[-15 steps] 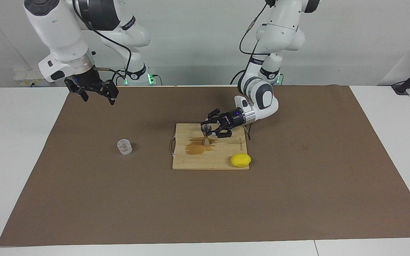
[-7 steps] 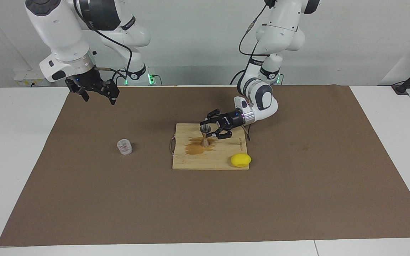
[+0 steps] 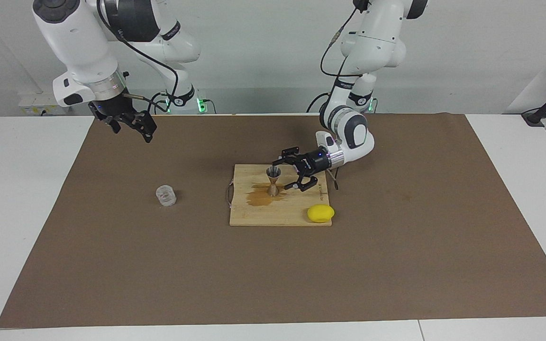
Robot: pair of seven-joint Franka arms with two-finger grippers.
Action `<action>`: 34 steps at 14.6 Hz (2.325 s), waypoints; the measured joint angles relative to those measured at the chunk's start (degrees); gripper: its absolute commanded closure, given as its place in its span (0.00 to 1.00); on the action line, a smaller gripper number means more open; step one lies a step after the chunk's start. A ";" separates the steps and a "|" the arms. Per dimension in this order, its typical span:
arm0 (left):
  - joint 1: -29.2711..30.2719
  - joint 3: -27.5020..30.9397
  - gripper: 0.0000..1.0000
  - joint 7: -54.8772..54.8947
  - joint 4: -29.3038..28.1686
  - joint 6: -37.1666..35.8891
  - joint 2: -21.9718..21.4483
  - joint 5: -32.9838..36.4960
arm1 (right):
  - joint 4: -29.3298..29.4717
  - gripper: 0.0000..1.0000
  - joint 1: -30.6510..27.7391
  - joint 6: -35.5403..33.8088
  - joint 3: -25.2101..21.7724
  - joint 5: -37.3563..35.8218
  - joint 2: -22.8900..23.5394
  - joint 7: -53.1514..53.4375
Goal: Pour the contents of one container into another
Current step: 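Release the cup with the left gripper while the right gripper opens, then grasp the clear glass with the right gripper while the left withdraws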
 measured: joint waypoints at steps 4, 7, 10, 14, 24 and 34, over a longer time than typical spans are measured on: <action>5.86 0.11 0.00 0.04 -2.26 -0.09 -2.90 7.98 | -5.14 0.04 -4.55 2.36 -0.15 7.61 0.04 15.73; 11.70 0.18 0.00 0.04 -4.48 -1.37 -5.78 15.48 | -10.75 0.04 -10.17 5.78 -0.28 15.07 0.49 23.66; 16.79 0.23 0.00 0.04 -5.97 -2.92 -9.13 22.33 | -13.39 0.00 -15.90 7.33 -0.39 21.28 4.35 25.01; 23.21 0.30 0.00 0.04 -7.11 -3.35 -15.27 33.98 | -14.68 0.00 -19.28 10.20 -0.47 26.89 10.45 25.34; 41.80 0.66 0.00 0.06 1.26 -9.34 -19.64 68.42 | -20.57 0.00 -19.60 18.91 -0.35 34.80 16.78 20.82; 43.05 0.30 0.00 -3.17 18.71 -10.31 -19.27 91.95 | -22.81 0.00 -19.58 21.25 -0.20 41.04 20.89 15.09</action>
